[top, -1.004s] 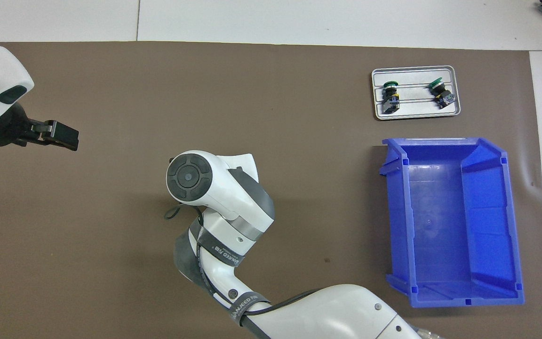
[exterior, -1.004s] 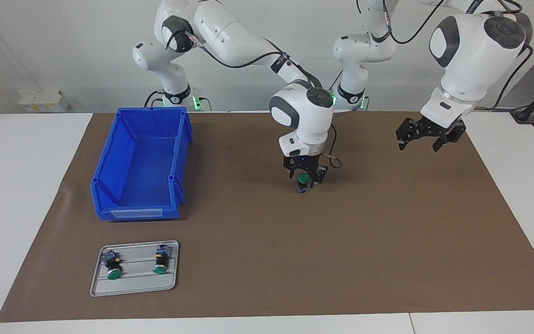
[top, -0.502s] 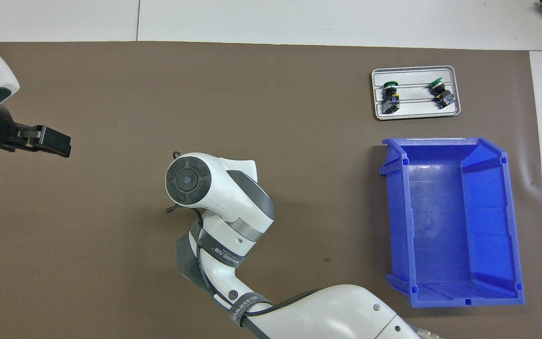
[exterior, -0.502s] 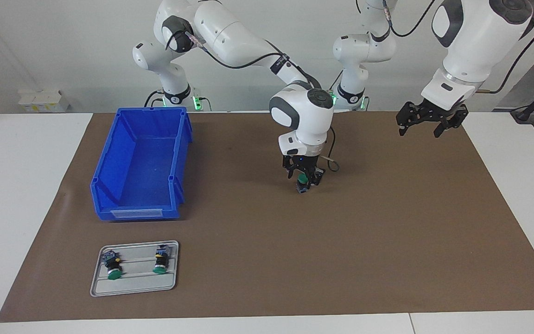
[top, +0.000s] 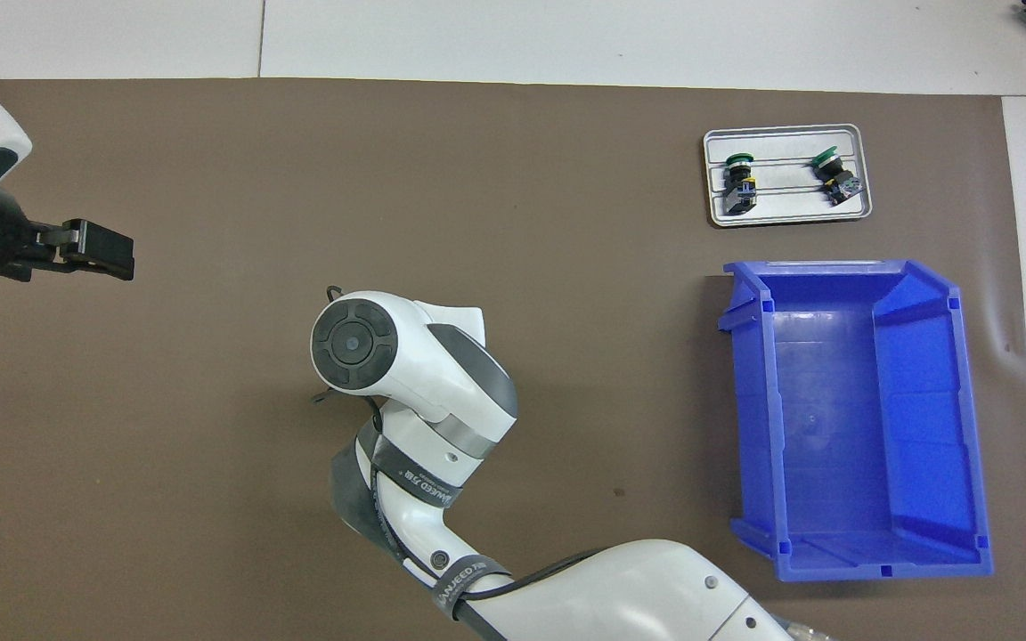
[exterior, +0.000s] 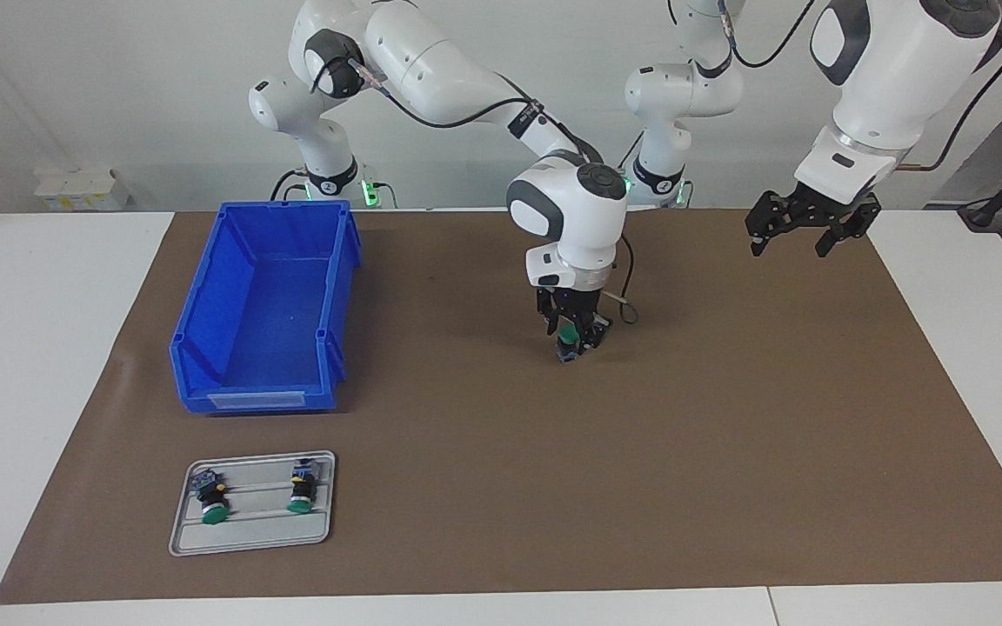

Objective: Place and press button with both arms

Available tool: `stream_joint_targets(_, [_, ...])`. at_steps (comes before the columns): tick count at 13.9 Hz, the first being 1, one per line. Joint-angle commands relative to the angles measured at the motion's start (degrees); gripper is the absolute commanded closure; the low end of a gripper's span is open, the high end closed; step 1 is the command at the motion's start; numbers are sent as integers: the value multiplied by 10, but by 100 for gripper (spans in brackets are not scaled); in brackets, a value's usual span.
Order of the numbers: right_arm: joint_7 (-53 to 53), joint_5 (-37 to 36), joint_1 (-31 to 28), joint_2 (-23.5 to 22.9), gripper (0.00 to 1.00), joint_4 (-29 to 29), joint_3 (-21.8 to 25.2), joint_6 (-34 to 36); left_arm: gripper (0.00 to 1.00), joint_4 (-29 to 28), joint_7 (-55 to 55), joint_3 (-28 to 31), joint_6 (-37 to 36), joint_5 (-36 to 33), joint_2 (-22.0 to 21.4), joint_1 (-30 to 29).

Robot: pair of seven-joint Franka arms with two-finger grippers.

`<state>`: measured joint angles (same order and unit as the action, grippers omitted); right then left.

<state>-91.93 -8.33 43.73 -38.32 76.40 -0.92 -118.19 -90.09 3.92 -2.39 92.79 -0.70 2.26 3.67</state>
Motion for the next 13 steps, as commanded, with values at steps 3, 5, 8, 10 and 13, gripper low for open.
stream_joint_targets(3, [-16, -3, 0, 9, 45, 13, -4, -3, 1, -41, 4, 2, 22, -8, -28, -8])
stream_joint_targets(5, [-21, -3, -1, 8, 45, 13, -11, -5, 0, -48, 1, 3, 22, -8, -31, -8])
stream_joint_targets(8, [-24, 2, -1, 9, 45, 12, -15, -3, 0, -56, 1, 3, 21, -8, -37, -8])
stream_joint_targets(10, [-25, 2, -1, 9, 64, 12, -15, -2, 0, -56, 0, 3, 22, -9, -38, -8])
stream_joint_targets(13, [-27, -12, -3, 10, 100, 9, -9, 8, 0, -55, 5, 5, 14, -9, -38, -9])
